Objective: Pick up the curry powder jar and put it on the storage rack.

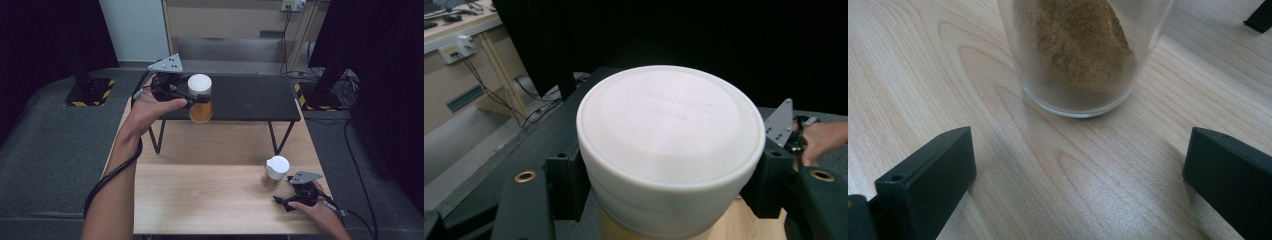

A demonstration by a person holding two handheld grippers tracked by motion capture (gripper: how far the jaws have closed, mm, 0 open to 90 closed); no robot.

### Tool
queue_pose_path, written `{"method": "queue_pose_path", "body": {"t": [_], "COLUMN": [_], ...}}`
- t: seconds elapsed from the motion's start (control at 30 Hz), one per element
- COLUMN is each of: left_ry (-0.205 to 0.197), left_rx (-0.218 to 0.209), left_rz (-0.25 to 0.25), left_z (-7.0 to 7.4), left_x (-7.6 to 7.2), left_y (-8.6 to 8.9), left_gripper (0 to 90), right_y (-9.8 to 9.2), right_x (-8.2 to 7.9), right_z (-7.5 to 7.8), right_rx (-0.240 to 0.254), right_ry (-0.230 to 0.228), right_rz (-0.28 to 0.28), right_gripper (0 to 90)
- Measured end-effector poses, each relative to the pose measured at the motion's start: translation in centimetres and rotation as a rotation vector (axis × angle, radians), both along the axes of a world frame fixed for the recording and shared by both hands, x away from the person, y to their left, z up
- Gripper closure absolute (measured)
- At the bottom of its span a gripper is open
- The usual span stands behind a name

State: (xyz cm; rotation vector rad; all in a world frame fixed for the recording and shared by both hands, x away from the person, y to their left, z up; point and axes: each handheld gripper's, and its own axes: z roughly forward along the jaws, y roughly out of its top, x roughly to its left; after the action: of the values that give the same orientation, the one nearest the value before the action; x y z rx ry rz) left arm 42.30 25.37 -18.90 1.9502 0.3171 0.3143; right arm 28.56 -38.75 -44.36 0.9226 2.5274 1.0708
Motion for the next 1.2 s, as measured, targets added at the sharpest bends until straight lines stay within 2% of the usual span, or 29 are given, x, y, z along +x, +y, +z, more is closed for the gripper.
{"method": "queue_pose_path", "body": {"t": [0.43, 0.9, 1.2], "left_ry": [0.029, 0.06, 0.1], "left_rx": [0.016, -0.005, -0.024], "left_rz": [0.044, 0.087, 0.094], "left_z": [-0.5, -2.0, -2.1], "left_x": [2.4, 4.3, 5.0], "left_y": [0.4, 1.0, 1.5], "left_gripper": [32.7, 32.6, 32.4], "right_y": [0.0, 0.0, 0.0], "right_x": [0.0, 0.1, 0.1], "right_z": [0.0, 0.0, 0.0], "right_rx": [0.0, 0.001, 0.0], "right_ry": [0.0, 0.002, 0.001], "right_rz": [0.0, 0.002, 0.002], "right_gripper": [1.2, 1.3, 1.3]}}
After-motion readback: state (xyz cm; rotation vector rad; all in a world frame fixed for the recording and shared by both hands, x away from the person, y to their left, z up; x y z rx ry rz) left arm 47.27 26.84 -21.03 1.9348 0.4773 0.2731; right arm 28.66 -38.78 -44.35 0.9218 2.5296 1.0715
